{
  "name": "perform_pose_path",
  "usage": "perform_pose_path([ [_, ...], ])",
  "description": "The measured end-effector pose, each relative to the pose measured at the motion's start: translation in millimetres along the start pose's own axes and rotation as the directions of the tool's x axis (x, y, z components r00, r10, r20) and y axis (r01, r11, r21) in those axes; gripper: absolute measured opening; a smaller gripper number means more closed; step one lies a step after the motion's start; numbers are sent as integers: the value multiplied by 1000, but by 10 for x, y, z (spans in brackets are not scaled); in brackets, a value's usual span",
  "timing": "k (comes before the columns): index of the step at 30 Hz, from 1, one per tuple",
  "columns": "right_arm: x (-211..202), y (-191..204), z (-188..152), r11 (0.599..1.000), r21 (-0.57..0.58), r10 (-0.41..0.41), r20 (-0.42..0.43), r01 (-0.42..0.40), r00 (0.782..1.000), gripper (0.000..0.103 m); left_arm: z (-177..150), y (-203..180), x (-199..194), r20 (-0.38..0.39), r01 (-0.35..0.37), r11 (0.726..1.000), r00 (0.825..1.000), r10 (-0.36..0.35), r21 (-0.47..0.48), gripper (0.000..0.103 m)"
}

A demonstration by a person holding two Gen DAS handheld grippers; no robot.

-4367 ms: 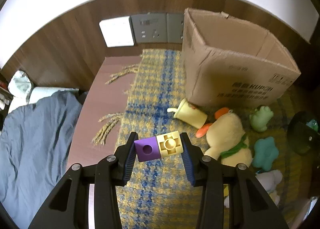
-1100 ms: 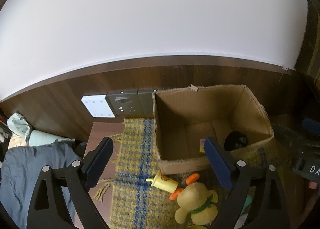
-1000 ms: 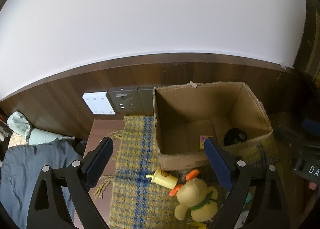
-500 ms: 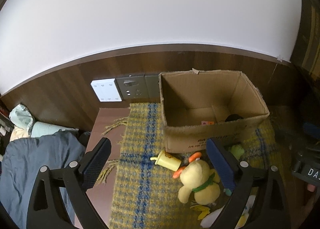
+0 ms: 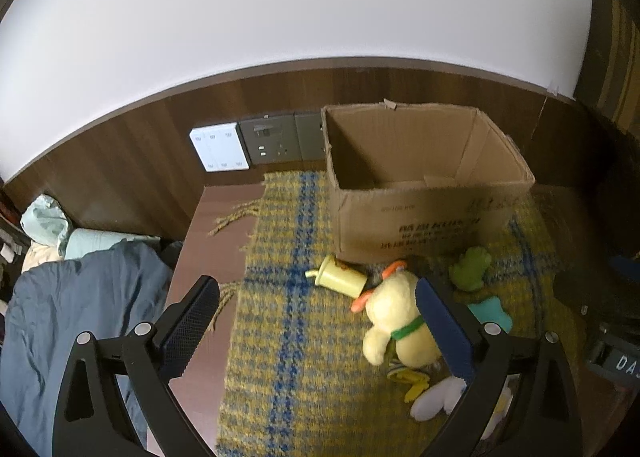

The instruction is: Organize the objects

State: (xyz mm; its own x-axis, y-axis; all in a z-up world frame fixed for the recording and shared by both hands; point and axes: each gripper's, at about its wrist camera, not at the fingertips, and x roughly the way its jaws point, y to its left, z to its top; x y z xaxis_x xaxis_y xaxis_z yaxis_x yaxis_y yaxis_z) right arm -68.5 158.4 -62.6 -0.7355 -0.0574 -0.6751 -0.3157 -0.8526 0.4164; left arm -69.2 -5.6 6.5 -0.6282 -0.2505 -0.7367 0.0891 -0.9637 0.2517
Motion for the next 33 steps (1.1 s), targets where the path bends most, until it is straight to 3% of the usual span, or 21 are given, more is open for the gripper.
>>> perform_pose_path([
  [16, 157, -18, -547, 1000, 1, -12, -106, 12, 994, 101, -418, -45, 50, -60, 6, 1000, 998, -6, 5, 101],
  [33, 428, 73, -889, 1000, -13, -22, -179, 20, 984, 101, -826, 30, 309, -134, -10, 1000, 991, 8, -13, 101],
])
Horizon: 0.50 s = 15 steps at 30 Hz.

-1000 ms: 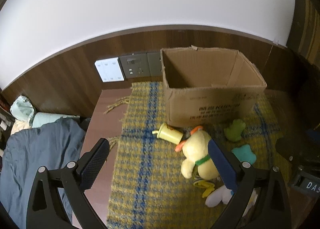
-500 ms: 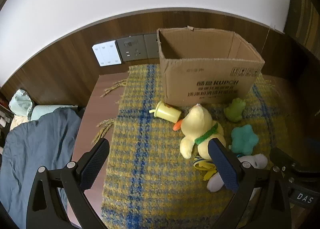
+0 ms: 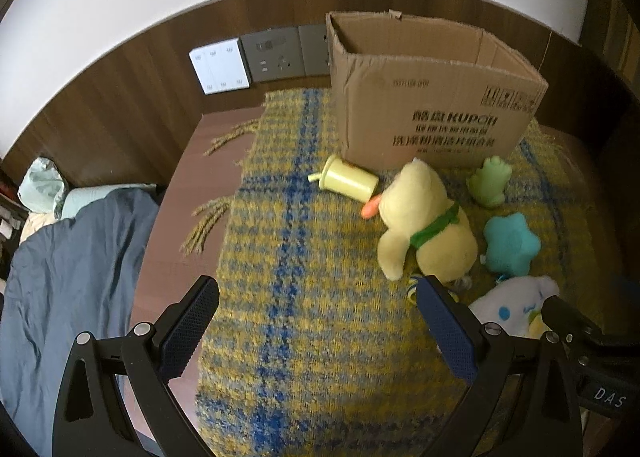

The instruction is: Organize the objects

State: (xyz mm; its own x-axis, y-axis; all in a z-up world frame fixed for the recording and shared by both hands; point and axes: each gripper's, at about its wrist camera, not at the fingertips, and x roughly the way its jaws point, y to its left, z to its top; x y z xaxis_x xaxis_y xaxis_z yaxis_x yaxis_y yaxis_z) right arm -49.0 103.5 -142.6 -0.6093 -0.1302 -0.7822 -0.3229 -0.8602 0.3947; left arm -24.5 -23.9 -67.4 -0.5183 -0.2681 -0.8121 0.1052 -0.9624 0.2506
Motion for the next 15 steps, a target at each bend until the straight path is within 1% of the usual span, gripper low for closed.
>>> perform_pose_path([
  [9, 196, 14, -153, 1000, -13, -7, -44, 6, 999, 101, -179, -70, 121, -36, 5, 1000, 999, -5, 11, 101],
  [15, 338, 40, -224, 1000, -23, -2, -87, 0, 996, 101, -232, -94, 152, -48, 1, 1000, 999, -1, 20, 101],
])
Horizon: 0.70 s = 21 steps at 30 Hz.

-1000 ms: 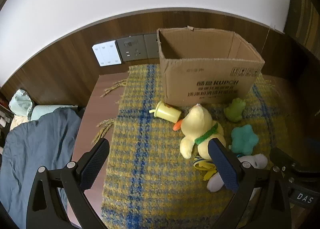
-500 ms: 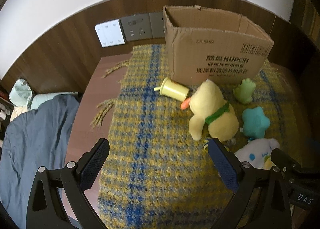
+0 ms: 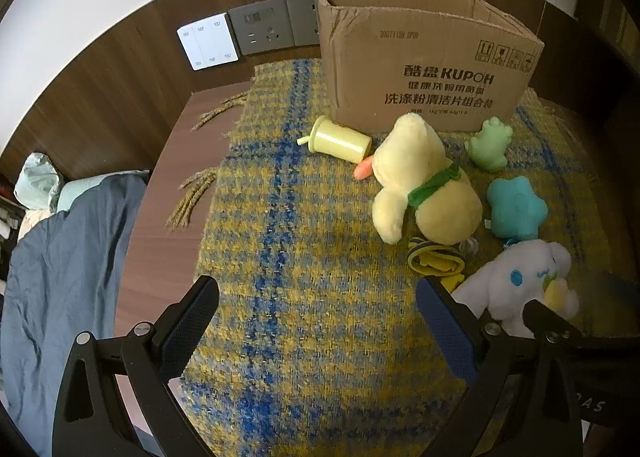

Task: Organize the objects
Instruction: 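Lower the right gripper onto the white Cinnamoroll plush and close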

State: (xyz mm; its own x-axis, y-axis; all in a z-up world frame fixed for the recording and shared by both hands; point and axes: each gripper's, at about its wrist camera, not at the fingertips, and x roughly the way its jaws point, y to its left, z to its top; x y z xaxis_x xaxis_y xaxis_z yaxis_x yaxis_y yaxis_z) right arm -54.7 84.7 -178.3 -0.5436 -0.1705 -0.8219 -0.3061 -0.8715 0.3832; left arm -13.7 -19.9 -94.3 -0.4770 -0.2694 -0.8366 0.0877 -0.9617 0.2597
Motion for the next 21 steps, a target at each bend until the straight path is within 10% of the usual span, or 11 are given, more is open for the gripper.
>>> perform_pose_path([
  [14, 278, -17, -15, 1000, 1, -4, -57, 4, 998, 92, -27, -93, 115, -24, -3, 1000, 1000, 3, 1, 101],
  [21, 246, 41, -2, 999, 0, 47, -25, -47, 999, 57, -4, -136, 142, -31, -3, 1000, 1000, 3, 1, 101],
])
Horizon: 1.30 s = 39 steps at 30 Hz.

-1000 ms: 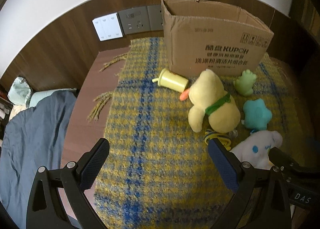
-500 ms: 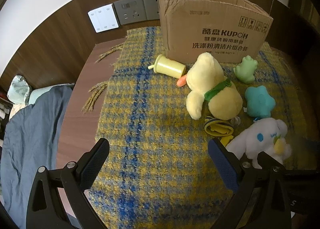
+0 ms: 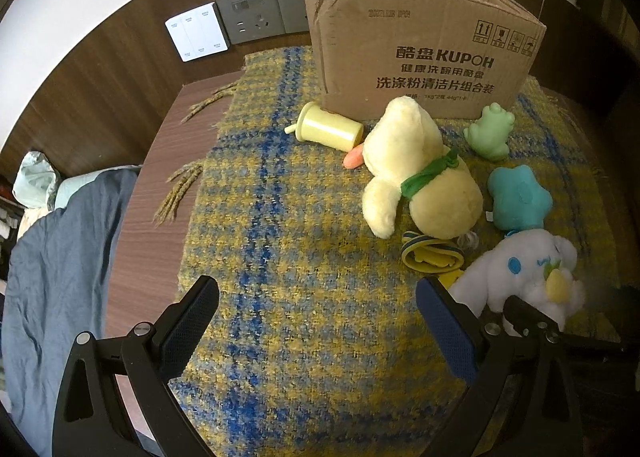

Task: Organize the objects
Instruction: 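Lower the right gripper onto the white Cinnamoroll plush and close, then lift the white plush with the right gripper while the left gripper grasps the striped ring toy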

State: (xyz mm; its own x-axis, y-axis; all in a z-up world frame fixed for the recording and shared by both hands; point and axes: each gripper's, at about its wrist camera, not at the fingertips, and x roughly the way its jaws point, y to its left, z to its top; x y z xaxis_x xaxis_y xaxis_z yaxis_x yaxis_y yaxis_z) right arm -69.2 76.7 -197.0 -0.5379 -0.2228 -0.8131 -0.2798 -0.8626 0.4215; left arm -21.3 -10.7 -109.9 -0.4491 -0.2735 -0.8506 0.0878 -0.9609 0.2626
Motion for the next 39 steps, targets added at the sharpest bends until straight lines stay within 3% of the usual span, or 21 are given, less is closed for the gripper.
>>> perform_pose_path([
  [6, -131, -47, -12, 1000, 14, -1, 55, 1, 998, 50, 31, -111, 16, 0, 7, 1000, 1000, -7, 21, 101],
  [17, -401, -415, 23, 994, 95, -64, 158, 49, 985, 49, 87, -394, 102, -5, 39, 998, 999, -38, 51, 101],
  [39, -240, -740, 163, 984, 168, -104, 229, 66, 968, 49, 102, -672, 490, -9, 93, 995, 996, -93, 42, 96],
])
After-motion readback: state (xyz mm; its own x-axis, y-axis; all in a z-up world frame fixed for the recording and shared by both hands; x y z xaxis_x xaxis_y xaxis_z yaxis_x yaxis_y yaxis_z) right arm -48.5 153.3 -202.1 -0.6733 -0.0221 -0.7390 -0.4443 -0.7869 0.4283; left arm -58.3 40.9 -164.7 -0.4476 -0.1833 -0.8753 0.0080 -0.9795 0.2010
